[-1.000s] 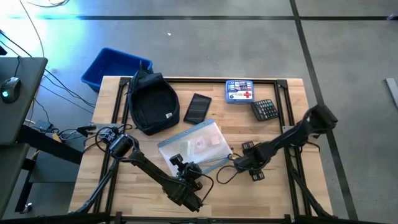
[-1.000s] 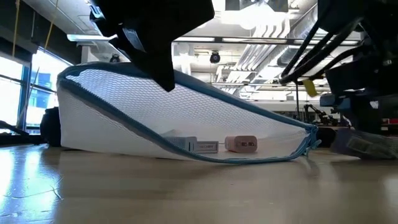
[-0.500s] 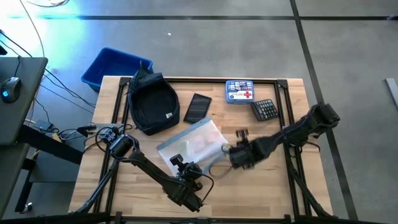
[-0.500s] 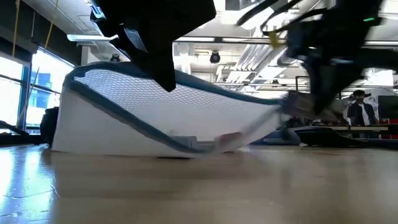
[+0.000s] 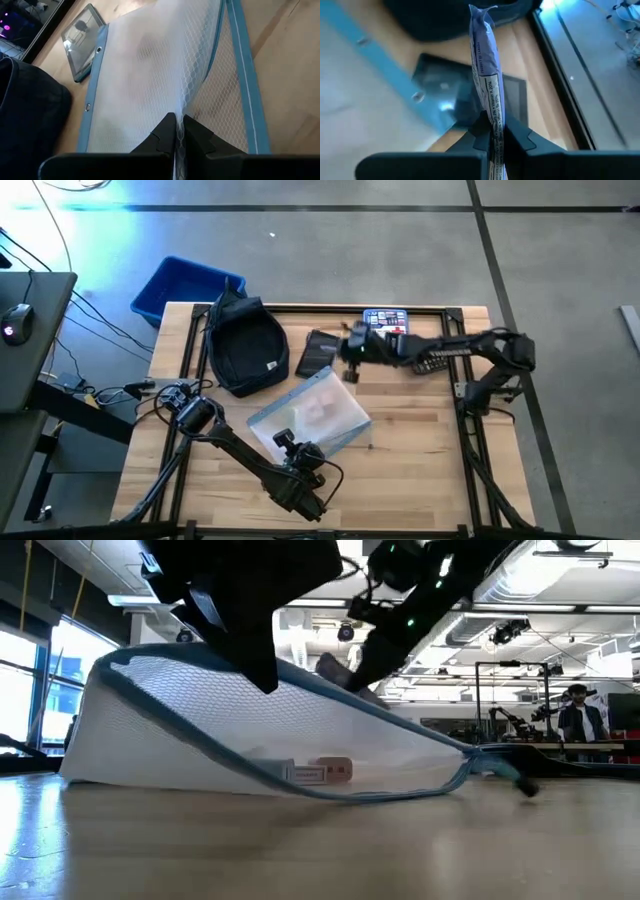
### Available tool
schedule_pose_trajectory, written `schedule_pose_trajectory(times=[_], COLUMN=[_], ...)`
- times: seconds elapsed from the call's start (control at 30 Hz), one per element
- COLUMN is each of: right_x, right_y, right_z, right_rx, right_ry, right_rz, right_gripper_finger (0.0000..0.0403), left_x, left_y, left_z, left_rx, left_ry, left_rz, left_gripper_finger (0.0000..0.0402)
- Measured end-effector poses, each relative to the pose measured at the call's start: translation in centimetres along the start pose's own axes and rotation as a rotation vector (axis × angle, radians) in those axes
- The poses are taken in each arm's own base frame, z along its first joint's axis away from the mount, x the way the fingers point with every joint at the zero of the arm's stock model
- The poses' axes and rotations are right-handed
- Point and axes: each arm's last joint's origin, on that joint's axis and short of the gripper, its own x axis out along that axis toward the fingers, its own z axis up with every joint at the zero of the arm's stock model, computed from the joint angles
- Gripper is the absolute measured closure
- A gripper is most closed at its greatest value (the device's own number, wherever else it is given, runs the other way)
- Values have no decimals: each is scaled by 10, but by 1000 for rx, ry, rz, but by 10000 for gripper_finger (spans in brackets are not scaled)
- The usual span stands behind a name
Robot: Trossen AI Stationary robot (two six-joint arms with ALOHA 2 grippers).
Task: Unpack backpack
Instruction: Remove the blue chocolate bar from the transparent zipper bag, then remove the white charger adapter from the transparent zipper bag
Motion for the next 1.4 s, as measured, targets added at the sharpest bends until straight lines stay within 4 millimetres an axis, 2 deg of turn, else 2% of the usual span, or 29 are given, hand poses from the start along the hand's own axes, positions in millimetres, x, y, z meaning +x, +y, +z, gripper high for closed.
schedule_pose_trajectory(times=[0.1, 0.23, 0.4, 0.53, 0.8, 0.97, 1.07, 1.17, 1.27, 1.4], right_x=[22, 48, 66, 68, 67, 45, 20, -10, -38, -71], right_y=[-12, -16, -18, -24, -25, -21, -3, 29, 75, 141], right_z=[-9, -22, -36, -36, -36, -27, -21, -17, -22, -39], right_rx=[84, 128, 213, 263, 249, 106, -30, -143, -226, -309], right_ry=[-18, -7, 38, 41, 49, 80, 137, 176, 194, 131], right_rz=[49, 110, 141, 113, 75, 61, 135, 248, 398, 565], right_gripper_finger=[394, 394, 387, 350, 232, 181, 177, 183, 190, 194], left_x=[0, 0, 0, 0, 0, 0, 0, 0, 0, -1], left_y=[0, 0, 0, 0, 0, 0, 0, 0, 0, -2], left_z=[0, 0, 0, 0, 0, 0, 0, 0, 1, 1], left_rx=[0, -1, -1, 0, -1, -1, -1, -1, -16, -67], left_ry=[0, -1, -3, -4, -7, -7, -7, -7, -10, -27], left_rz=[0, 0, 1, 1, 3, 3, 3, 3, 2, -11], left_gripper_finger=[401, 401, 401, 401, 401, 401, 401, 401, 401, 401])
